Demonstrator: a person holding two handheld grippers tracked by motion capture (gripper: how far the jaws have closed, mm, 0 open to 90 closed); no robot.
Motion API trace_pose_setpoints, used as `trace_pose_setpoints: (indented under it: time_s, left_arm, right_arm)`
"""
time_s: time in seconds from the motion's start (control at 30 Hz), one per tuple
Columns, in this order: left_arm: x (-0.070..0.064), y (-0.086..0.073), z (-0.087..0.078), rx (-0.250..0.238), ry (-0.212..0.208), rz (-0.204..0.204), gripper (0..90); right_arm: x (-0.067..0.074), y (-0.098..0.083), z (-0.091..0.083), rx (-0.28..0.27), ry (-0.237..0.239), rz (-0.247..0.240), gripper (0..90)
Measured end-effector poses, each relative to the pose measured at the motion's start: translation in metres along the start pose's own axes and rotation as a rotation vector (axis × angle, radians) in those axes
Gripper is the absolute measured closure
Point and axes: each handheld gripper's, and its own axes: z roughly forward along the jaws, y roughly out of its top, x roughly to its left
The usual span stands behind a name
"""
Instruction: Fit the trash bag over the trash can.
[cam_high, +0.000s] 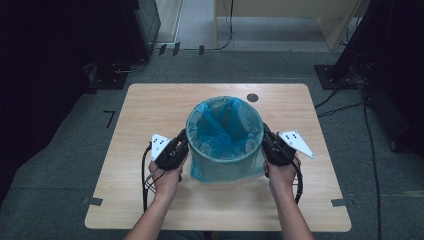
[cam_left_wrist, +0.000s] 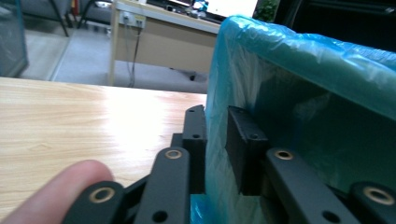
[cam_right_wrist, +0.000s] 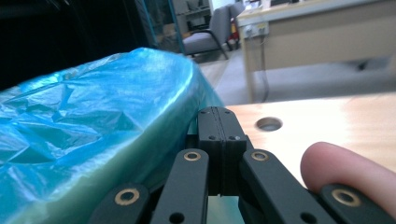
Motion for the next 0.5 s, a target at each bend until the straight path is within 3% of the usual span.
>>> trace_pose_setpoints:
  time_s: [0.03,0.13,0.33,0.5]
  left_arm:
    - [0.000,-0.001,-0.001,0.005,-0.010,0.009,79.7]
    - [-0.002,-0.006,-0.005,0.013,-0.012,0.057,84.7]
    - [0.000,-0.018,-0.014,0.027,-0.018,0.068,87.0]
    - [0.003,-0.027,-0.023,0.047,-0.022,0.065,87.3]
  right_arm:
    - [-0.001,-0.003,0.000,0.003,0.011,0.013,90.0]
    - [0.002,-0.017,0.002,0.042,-0.016,-0.032,90.0]
    - [0.002,-0.043,0.000,0.098,0.014,-0.044,90.0]
    - [0.006,-0.052,-0.006,0.123,0.045,-0.077,90.0]
